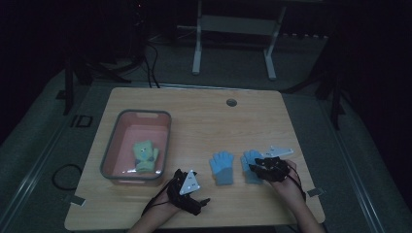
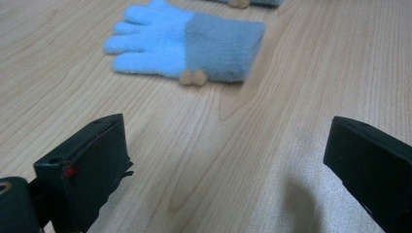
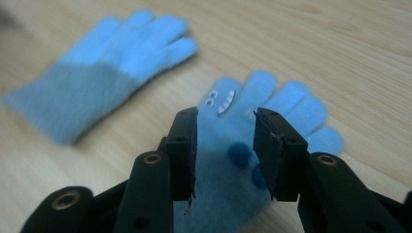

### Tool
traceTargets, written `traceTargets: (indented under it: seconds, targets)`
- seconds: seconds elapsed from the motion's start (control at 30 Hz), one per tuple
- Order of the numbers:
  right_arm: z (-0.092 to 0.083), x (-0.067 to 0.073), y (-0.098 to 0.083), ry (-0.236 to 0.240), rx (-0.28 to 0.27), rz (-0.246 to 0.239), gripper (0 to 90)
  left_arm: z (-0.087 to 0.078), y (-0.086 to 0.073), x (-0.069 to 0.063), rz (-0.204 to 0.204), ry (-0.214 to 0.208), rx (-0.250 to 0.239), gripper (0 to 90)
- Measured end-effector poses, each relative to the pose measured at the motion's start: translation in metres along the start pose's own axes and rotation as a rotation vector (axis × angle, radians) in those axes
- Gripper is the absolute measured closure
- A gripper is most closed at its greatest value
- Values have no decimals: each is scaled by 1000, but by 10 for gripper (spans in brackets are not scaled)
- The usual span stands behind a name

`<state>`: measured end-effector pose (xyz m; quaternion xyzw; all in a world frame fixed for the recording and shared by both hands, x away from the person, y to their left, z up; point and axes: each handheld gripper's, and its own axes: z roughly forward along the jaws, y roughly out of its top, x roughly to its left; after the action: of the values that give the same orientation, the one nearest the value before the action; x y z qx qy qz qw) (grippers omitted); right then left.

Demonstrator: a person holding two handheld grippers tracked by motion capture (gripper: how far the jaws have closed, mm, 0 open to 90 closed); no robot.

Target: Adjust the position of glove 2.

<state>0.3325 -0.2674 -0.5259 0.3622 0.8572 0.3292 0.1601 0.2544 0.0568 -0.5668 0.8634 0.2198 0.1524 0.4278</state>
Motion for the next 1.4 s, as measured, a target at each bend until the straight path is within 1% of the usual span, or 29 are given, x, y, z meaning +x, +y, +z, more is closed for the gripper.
traceTargets:
  seconds: [0.03, 0.07, 0.1, 0.13, 0.2, 0.3, 0.37, 0.43, 0.5, 0.57, 0.63, 0.77, 0.83, 0.87, 0.97, 1.0, 1.1, 1.17, 1.27, 1.3, 1.33, 1.4]
  targets:
    - [0, -2, 0, 10, -3, -19, 612, 0, 0, 0, 2, 1, 1, 27]
    - [1, -5, -1, 35, 1, -25, 616, 0, 0, 0, 3, 1, 2, 26]
    - [2, -8, -1, 46, 4, -26, 618, 0, 0, 0, 5, 1, 3, 27]
    - [2, -8, -1, 46, 4, -26, 618, 0, 0, 0, 5, 1, 3, 26]
    - [7, -12, -4, 63, 18, -36, 626, 0, 0, 0, 4, -3, 3, 26]
    - [14, -13, -10, 51, 50, -55, 606, 0, 0, 0, 3, -1, 3, 26]
    - [15, -12, -12, 47, 41, -59, 603, 0, 0, 0, 3, -1, 4, 26]
    - [15, -12, -15, 49, 26, -48, 576, 0, 0, 0, 2, -1, 4, 26]
    - [15, -13, -15, 62, 25, -39, 548, 0, 0, 0, 2, -1, 5, 27]
    - [15, -14, -16, 82, 25, -41, 509, 0, 0, 0, 2, 0, 4, 26]
    - [16, -14, -16, 95, 26, -54, 470, 0, 0, 0, 3, 0, 4, 26]
    - [16, -14, -16, 103, 24, -64, 463, 0, 0, 0, 2, -1, 6, 27]
    - [16, -14, -16, 99, 21, -55, 487, 0, 0, 0, 2, -2, 6, 26]
    - [16, -13, -16, 94, 20, -59, 518, 0, 0, 0, 4, -1, 6, 26]
    - [15, -13, -16, 94, 22, -55, 642, 1, 0, 0, 6, 1, 10, 27]
    - [15, -13, -15, 95, 23, -50, 727, 1, 0, 0, 6, 1, 11, 27]
    - [15, -11, -14, 83, 29, -33, 807, 1, 0, 0, 7, 2, 13, 27]
    - [15, -8, -13, 71, 34, -29, 826, 1, 0, 0, 7, 2, 13, 26]
    - [12, -7, -9, 51, 27, -17, 836, 1, 0, 0, 8, 3, 12, 26]
    - [10, -6, -7, 44, 25, -20, 836, 1, 0, 0, 9, 2, 11, 27]
    - [8, -5, -5, 37, 13, -26, 837, 1, 0, 0, 9, 2, 11, 27]
    - [2, -2, 1, 39, -3, -30, 837, 1, 0, 0, 9, 2, 12, 27]
